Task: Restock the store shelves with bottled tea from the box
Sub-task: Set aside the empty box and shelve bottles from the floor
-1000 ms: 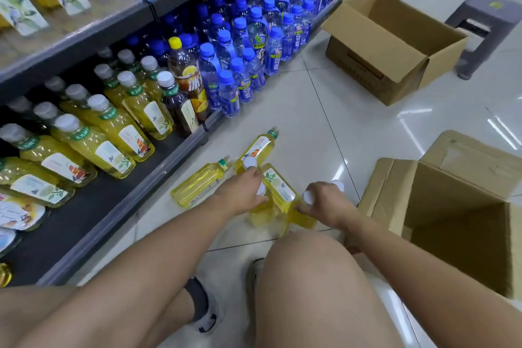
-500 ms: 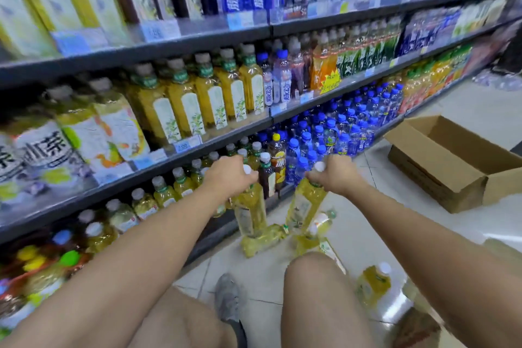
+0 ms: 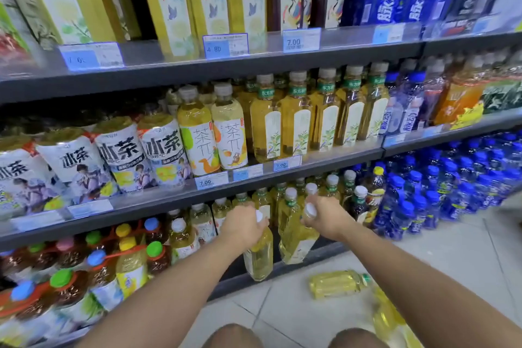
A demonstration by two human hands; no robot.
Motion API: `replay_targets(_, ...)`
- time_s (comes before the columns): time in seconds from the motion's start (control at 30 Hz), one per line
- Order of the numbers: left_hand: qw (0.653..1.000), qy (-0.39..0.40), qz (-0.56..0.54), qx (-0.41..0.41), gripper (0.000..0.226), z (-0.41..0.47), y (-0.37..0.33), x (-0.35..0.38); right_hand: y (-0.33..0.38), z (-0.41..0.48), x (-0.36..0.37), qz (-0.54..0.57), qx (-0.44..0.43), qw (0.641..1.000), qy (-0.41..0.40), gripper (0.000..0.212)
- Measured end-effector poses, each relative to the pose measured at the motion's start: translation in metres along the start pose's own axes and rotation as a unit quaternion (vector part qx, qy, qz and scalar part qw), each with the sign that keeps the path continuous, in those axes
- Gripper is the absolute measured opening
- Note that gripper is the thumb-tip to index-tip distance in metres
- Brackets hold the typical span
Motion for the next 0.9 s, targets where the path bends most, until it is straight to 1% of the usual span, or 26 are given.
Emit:
replay_targets(0.1,0.999,0.000,-0.035,0.001,0.058,0.014,0.034,0.020,0.014,0.035,0.035,-0.018,-0.032,0.999,0.018,0.029)
replay_targets(0.17,0.999,0.013,-0.046,0.009,0.056,0.024,0.050,0.030,0.020,0.058,0.052,-0.030,-0.047,0.998,0.025,0.025)
replay_targets(0.27,0.999,0.038,-0.032,0.018,0.043,0.042,0.074,0.041,0.026,0.085,0.072,-0.052,-0.060,0.996,0.037,0.024)
replay_targets(0.37,0.998,0.056,-0.023,0.020,0.033,0.056,0.095,0.052,0.033,0.111,0.088,-0.081,-0.079,0.992,0.048,0.029)
replay_targets(0.5,0.995,0.096,0.014,0.029,0.042,0.066,0.115,0.077,0.037,0.134,0.116,-0.122,-0.093,0.986,0.070,0.029)
replay_targets(0.6,0.994,0.105,0.013,0.037,0.036,0.072,0.127,0.091,0.034,0.143,0.132,-0.127,-0.092,0.985,0.072,0.027)
replay_targets(0.67,0.994,0.105,0.004,0.029,0.029,0.077,0.131,0.093,0.034,0.151,0.132,-0.126,-0.092,0.986,0.060,0.027)
replay_targets(0.7,0.994,0.103,-0.002,0.022,0.028,0.080,0.131,0.093,0.035,0.154,0.130,-0.123,-0.091,0.987,0.055,0.028)
replay_targets(0.77,0.995,0.096,-0.014,0.012,0.037,0.086,0.127,0.095,0.039,0.157,0.127,-0.125,-0.088,0.987,0.044,0.028)
replay_targets(0.83,0.995,0.097,-0.016,0.002,0.044,0.089,0.122,0.099,0.044,0.158,0.126,-0.149,-0.083,0.984,0.042,0.028)
replay_targets(0.9,0.995,0.095,-0.011,-0.012,0.041,0.092,0.116,0.101,0.048,0.159,0.127,-0.164,-0.069,0.983,0.044,0.032)
Point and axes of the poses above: each hand's wrist, its own z-axis towards the middle knuckle, its own x-axis out of the palm, y = z × x, the point moved 5 cm from there along z, towards the middle knuckle, and after that the axes turned 11 degrees about x, right-handed, at the moved point
